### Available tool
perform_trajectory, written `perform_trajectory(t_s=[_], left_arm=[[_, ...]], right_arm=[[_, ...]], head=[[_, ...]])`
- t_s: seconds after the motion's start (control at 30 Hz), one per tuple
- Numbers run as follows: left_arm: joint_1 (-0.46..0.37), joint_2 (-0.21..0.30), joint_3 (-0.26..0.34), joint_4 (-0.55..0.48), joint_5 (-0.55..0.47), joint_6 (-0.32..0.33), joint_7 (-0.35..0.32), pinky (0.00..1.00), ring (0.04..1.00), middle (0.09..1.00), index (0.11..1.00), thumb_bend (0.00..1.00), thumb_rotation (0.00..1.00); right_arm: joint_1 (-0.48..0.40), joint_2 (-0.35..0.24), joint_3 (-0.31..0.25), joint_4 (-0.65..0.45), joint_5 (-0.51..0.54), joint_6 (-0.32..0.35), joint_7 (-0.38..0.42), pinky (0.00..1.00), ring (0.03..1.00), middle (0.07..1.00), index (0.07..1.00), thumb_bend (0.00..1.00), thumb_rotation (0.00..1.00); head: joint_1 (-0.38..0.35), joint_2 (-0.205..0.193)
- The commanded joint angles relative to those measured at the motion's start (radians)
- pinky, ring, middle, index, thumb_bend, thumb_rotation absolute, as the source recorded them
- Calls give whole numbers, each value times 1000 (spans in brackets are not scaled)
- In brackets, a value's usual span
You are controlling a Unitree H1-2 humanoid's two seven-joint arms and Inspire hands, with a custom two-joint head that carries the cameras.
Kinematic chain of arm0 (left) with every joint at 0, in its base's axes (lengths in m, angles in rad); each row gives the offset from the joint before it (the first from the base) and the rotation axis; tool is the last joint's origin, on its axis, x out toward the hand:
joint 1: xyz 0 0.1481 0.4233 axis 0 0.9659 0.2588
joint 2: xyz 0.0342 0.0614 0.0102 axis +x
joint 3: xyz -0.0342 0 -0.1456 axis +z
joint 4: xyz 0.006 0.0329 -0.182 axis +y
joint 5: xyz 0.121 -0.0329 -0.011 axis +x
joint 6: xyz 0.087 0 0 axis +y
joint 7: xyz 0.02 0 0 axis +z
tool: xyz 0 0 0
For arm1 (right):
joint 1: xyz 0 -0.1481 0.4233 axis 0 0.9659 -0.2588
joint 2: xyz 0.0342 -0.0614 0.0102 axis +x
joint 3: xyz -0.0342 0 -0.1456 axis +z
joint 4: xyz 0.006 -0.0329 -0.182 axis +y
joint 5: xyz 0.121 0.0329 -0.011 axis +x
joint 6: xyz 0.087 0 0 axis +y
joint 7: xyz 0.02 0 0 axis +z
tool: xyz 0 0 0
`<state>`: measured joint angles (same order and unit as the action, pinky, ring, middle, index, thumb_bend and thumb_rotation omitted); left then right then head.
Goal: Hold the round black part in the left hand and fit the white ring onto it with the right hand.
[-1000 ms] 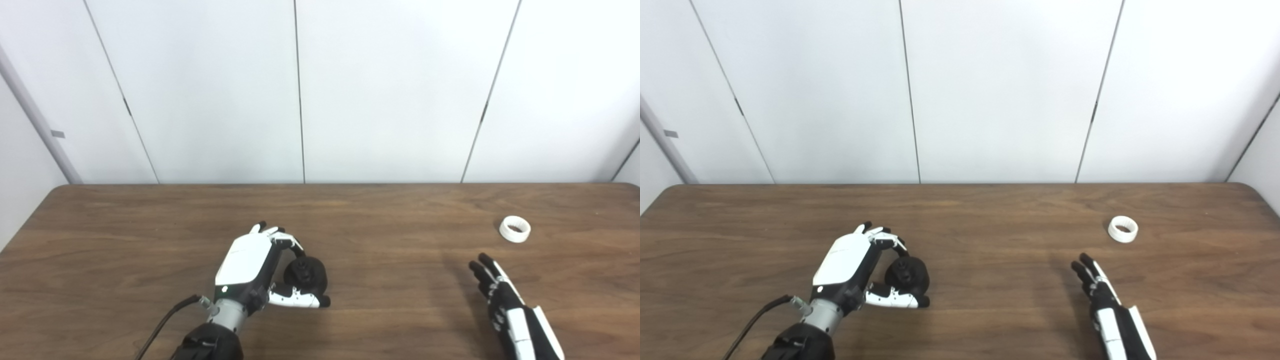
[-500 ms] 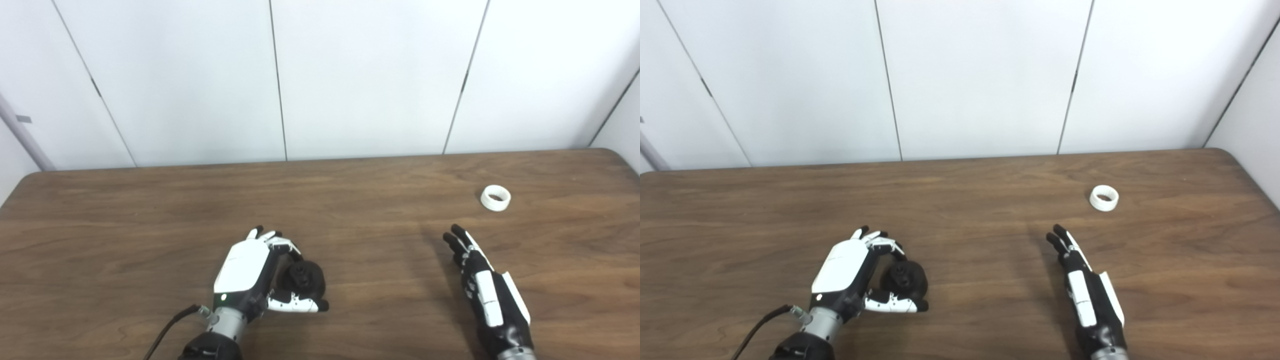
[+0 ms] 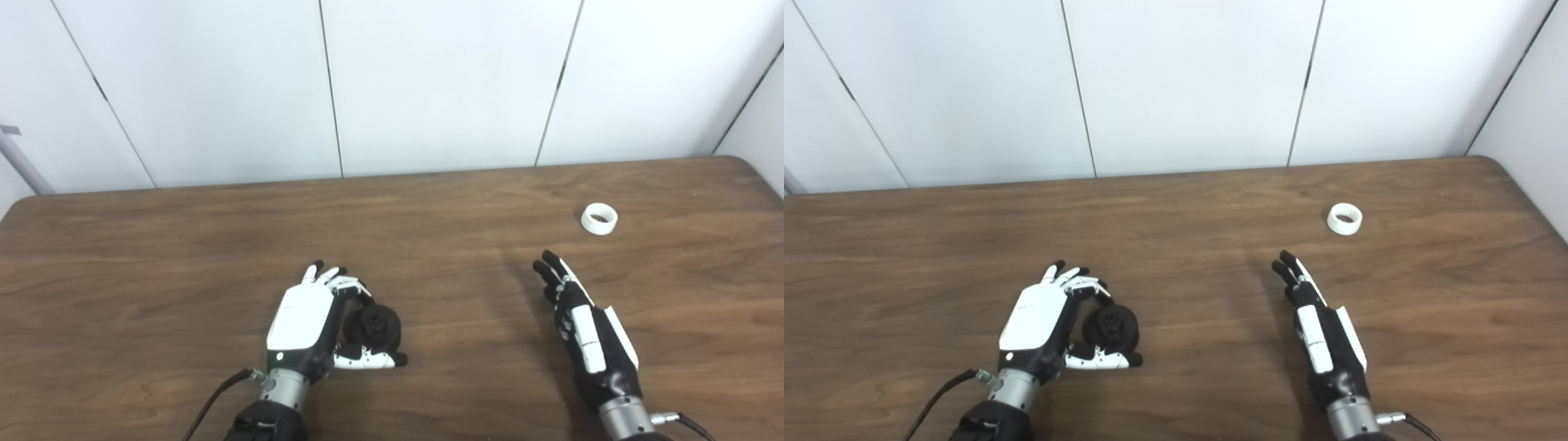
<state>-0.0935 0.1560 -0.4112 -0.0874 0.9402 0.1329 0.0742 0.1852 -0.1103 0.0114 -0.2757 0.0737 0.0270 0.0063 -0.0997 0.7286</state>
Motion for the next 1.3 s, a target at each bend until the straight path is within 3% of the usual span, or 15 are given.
perform_trajectory(t_s=[0.0,0.6,0.73,0.9,1.17,1.27], left_arm=[[2,-2,-10,12,28,-6,10,1000,884,746,482,525,51],[7,-2,-29,47,42,-1,52,1000,889,754,482,525,50],[2,-4,-29,47,38,2,46,1000,889,753,482,525,51],[-4,-8,-30,50,33,4,41,1000,888,753,482,525,50],[-5,-9,-31,60,33,-7,52,1000,878,745,482,525,50],[-5,-5,-31,62,33,-8,51,1000,874,747,482,525,51]], right_arm=[[32,28,1,-41,3,-34,2,1000,974,930,948,603,986],[31,20,-19,-61,7,-13,-5,1000,976,924,939,613,975],[12,17,-41,-91,1,24,-21,1000,971,911,919,560,840],[-44,-15,-90,-136,-9,98,-39,1000,964,903,909,575,676],[-127,-106,-166,-197,-20,232,-31,1000,960,922,909,574,593],[-167,-149,-179,-190,-67,264,-35,928,924,913,897,586,546]], head=[[2,2],[4,12],[2,14],[-3,16],[-20,21],[-31,23]])
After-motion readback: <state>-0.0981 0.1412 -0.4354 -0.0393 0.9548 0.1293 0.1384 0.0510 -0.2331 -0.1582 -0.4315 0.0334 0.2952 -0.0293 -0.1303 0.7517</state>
